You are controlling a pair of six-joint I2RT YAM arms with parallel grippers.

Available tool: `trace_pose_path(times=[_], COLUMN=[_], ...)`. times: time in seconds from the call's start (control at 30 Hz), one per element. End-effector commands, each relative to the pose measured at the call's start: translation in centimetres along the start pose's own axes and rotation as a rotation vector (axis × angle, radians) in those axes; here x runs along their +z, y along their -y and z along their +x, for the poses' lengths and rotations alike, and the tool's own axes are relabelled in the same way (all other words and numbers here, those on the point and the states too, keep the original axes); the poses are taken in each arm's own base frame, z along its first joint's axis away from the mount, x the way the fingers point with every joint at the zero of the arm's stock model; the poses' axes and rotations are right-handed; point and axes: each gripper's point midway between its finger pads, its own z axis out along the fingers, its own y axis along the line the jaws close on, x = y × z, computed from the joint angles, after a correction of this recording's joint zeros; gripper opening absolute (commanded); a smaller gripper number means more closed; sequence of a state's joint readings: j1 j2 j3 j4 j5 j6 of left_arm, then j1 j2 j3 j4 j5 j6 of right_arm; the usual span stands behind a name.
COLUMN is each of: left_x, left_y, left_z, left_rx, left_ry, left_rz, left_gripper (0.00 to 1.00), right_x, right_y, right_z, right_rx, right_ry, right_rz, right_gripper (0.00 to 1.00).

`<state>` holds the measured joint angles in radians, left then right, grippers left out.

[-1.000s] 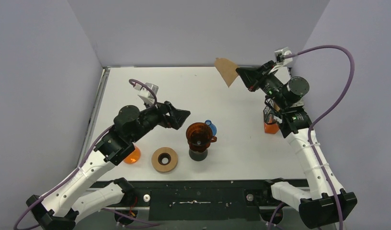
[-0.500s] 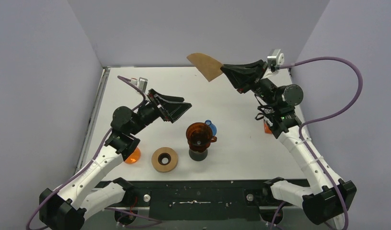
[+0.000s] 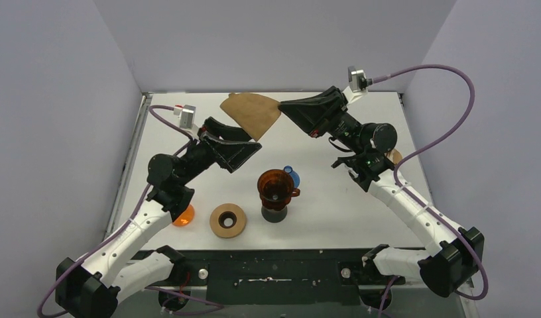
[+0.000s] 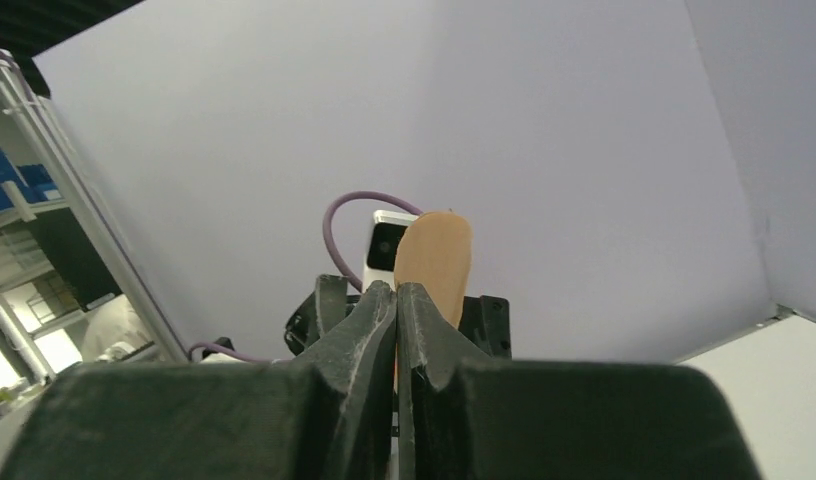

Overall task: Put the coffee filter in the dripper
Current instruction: Pick up the coffee filter from the coffee filter holder.

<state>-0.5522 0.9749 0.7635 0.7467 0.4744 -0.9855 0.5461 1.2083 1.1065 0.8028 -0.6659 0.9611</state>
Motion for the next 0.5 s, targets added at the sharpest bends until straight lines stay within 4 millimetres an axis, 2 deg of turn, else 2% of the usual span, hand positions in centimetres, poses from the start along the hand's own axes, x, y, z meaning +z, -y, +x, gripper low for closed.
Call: trace_pose_path(times=[0.0, 0.23, 0.37, 0.47], left_x=[0.1, 0.3, 0.4, 0.3], left_y=[2.2, 3.8, 4.9, 5.4], left_z=[-1.3, -2.4, -2.8, -3.0], left_rx=[0.040, 0.040, 0.042, 0.045], left_ry=[0.036, 0.069, 0.080, 0.081], left_rz=[0.088, 0.156, 0.200, 0.214], left_gripper=[0.93, 0.92, 0.86, 0.77], right_x=[1.0, 1.6, 1.5, 1.3], right_y=[-4.0, -4.6, -4.4, -4.2], right_z=[-2.8, -1.6, -1.2, -1.1], right_rx=[0.061, 0.088, 0.094, 0.087], right_ry=[0.095, 0.089, 0.092, 0.097], right_rz=[-0.105, -0.117, -0.105, -0.089], right_gripper=[0.00, 0.00, 0.00, 0.00])
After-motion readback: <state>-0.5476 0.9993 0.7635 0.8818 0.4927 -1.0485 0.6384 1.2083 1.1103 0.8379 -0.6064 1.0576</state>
